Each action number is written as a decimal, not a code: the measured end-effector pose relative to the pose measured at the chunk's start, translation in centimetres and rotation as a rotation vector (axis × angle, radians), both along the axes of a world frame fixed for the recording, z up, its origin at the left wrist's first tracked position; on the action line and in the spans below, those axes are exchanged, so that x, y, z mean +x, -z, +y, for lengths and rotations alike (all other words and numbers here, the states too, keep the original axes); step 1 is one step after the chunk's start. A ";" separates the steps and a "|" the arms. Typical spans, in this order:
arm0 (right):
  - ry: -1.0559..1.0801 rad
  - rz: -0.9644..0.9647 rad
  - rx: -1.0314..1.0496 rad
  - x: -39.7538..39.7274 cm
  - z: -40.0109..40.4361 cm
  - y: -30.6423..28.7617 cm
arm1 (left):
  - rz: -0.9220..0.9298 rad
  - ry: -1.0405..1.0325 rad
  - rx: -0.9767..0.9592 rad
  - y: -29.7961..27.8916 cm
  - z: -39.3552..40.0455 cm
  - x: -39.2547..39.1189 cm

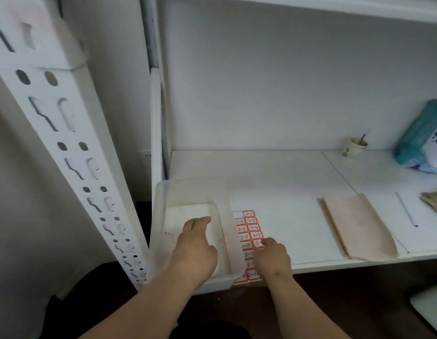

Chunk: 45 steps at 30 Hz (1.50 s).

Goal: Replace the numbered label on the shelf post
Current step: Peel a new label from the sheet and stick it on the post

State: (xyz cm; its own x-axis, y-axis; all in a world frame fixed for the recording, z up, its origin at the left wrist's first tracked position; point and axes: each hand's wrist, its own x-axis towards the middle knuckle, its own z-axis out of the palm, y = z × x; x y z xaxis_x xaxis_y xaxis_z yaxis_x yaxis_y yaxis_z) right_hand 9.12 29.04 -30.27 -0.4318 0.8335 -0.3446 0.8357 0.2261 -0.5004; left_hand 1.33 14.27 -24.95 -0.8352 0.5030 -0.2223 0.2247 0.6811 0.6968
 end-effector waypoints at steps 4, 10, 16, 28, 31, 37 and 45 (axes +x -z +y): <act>-0.050 -0.169 0.024 0.2 0.5 1.8 | -0.003 -0.010 0.008 1.4 0.7 0.0; -0.052 -0.221 0.120 -0.5 0.3 2.6 | 0.057 -0.013 -0.020 2.1 0.8 -0.9; 0.066 -0.142 -0.031 -1.0 0.8 2.9 | 0.072 0.002 -0.034 2.1 0.9 -1.2; 0.237 0.611 -0.101 -0.6 -0.5 -2.5 | -0.070 -0.078 0.124 0.8 -0.4 -1.0; 0.196 0.763 -0.062 0.4 -1.4 -6.6 | -0.171 -0.139 0.248 -1.1 -0.5 -0.6; 0.005 0.783 -0.301 3.6 -4.4 -11.4 | -0.392 -0.234 0.561 -5.8 -1.2 0.3; -0.170 0.611 -0.458 4.5 -8.6 -12.2 | -0.467 -0.263 0.867 -10.8 -5.4 0.9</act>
